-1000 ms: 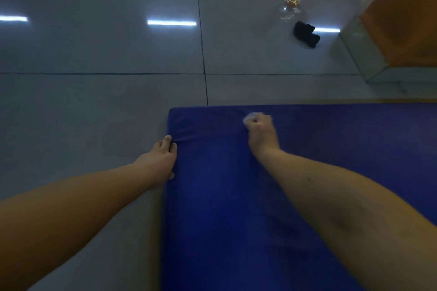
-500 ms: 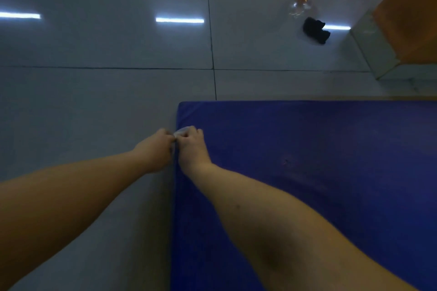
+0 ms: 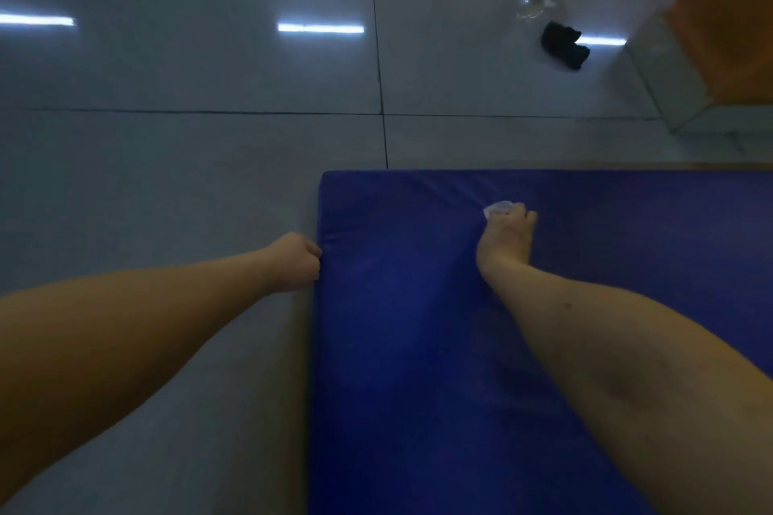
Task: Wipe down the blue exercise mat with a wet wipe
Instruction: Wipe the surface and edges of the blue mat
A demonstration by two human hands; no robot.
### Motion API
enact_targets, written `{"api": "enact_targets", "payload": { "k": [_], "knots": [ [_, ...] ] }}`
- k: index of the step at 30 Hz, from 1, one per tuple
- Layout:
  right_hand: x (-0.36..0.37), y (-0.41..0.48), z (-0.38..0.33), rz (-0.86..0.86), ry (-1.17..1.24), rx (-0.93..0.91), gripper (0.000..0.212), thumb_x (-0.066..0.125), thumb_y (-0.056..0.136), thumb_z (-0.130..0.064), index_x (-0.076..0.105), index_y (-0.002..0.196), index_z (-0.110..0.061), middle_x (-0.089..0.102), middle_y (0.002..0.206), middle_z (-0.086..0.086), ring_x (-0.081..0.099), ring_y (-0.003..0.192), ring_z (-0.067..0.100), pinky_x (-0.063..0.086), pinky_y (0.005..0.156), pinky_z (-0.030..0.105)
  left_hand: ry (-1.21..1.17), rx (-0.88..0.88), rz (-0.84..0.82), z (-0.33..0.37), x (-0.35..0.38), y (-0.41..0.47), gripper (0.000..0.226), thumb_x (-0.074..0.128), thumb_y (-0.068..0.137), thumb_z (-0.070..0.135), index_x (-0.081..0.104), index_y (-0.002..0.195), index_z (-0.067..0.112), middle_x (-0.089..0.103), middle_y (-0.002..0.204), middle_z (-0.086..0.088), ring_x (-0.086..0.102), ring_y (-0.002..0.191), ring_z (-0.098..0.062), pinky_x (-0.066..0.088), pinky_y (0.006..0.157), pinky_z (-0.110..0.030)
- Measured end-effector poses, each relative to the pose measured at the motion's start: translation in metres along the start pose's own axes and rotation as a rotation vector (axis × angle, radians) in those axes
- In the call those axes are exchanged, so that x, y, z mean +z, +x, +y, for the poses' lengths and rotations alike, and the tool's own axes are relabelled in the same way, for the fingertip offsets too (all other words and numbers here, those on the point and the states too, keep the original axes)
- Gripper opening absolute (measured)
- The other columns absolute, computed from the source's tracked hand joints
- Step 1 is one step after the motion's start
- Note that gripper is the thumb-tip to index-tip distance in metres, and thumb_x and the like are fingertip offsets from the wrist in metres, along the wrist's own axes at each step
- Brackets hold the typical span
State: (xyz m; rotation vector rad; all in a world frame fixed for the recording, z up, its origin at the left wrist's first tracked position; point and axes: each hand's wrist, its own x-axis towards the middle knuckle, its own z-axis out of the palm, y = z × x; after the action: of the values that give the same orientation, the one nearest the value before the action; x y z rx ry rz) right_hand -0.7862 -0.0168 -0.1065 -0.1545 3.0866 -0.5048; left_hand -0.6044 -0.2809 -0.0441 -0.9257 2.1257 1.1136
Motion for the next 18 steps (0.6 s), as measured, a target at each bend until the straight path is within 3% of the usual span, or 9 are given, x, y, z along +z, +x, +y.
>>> {"api": "enact_targets", "payload": {
  "k": [3, 6, 8, 9, 13, 16, 18],
  "knots": [
    [0.014, -0.021, -0.036, -0.102, -0.004, -0.040, 0.035, 0.052, 0.094, -0.007, 0.060, 0.128, -0.012, 0.047, 0.136, 0.014, 0.039, 0.122, 0.028, 0.030, 0.097, 0.028, 0.004, -0.007, 0.002, 0.006, 0.002, -0.003, 0.032, 0.049, 0.088, -0.006, 0.072, 0.110, -0.002, 0.068, 0.108, -0.015, 0.064, 0.096, -0.026, 0.051, 0.080, -0.032],
    [0.045, -0.066, -0.103, -0.247, -0.021, -0.390, 0.031, 0.055, 0.092, -0.006, 0.065, 0.120, -0.013, 0.052, 0.129, 0.010, 0.045, 0.112, 0.018, 0.026, 0.086, 0.015, -0.036, -0.016, 0.007, 0.005, 0.001, -0.003, 0.032, 0.047, 0.087, -0.008, 0.072, 0.108, -0.003, 0.068, 0.108, -0.016, 0.064, 0.099, -0.028, 0.051, 0.081, -0.033],
    [0.062, -0.106, -0.145, -0.362, 0.082, -0.581, 0.026, 0.057, 0.093, -0.010, 0.065, 0.117, -0.012, 0.054, 0.125, 0.009, 0.043, 0.093, 0.007, 0.031, 0.083, 0.005, -0.070, -0.021, 0.017, -0.003, 0.000, 0.000, 0.028, 0.051, 0.088, -0.007, 0.071, 0.106, -0.003, 0.070, 0.105, -0.018, 0.067, 0.099, -0.031, 0.057, 0.085, -0.040],
    [0.066, -0.121, -0.159, -0.394, 0.110, -0.624, 0.025, 0.058, 0.094, -0.014, 0.064, 0.118, -0.013, 0.053, 0.122, 0.010, 0.040, 0.092, 0.008, 0.035, 0.086, 0.007, -0.092, -0.032, 0.020, -0.007, 0.000, 0.001, 0.026, 0.054, 0.089, -0.005, 0.071, 0.108, -0.001, 0.071, 0.105, -0.019, 0.069, 0.098, -0.031, 0.059, 0.087, -0.043],
    [0.052, -0.119, -0.149, -0.332, 0.080, -0.717, 0.036, 0.059, 0.097, -0.015, 0.057, 0.132, -0.013, 0.049, 0.127, 0.008, 0.045, 0.110, 0.022, 0.046, 0.098, 0.035, -0.186, -0.037, 0.018, -0.009, 0.004, -0.004, 0.029, 0.051, 0.095, -0.005, 0.069, 0.117, 0.004, 0.070, 0.109, -0.015, 0.068, 0.102, -0.029, 0.058, 0.090, -0.040],
    [0.037, -0.080, -0.100, -0.269, 0.126, -0.599, 0.030, 0.051, 0.096, -0.004, 0.062, 0.121, -0.015, 0.050, 0.124, 0.002, 0.044, 0.112, 0.019, 0.044, 0.099, 0.034, -0.191, -0.054, 0.061, -0.003, 0.006, -0.006, 0.032, 0.055, 0.091, -0.006, 0.070, 0.118, 0.002, 0.066, 0.111, -0.014, 0.064, 0.104, -0.031, 0.056, 0.091, -0.040],
    [0.018, -0.052, -0.057, -0.210, 0.062, -0.479, 0.033, 0.051, 0.094, 0.003, 0.063, 0.116, -0.019, 0.050, 0.122, -0.002, 0.044, 0.107, 0.013, 0.042, 0.098, 0.028, -0.177, -0.060, 0.067, 0.000, 0.006, -0.006, 0.025, 0.059, 0.089, -0.003, 0.071, 0.110, 0.005, 0.066, 0.109, -0.014, 0.064, 0.094, -0.027, 0.056, 0.082, -0.036]
  ]
}}
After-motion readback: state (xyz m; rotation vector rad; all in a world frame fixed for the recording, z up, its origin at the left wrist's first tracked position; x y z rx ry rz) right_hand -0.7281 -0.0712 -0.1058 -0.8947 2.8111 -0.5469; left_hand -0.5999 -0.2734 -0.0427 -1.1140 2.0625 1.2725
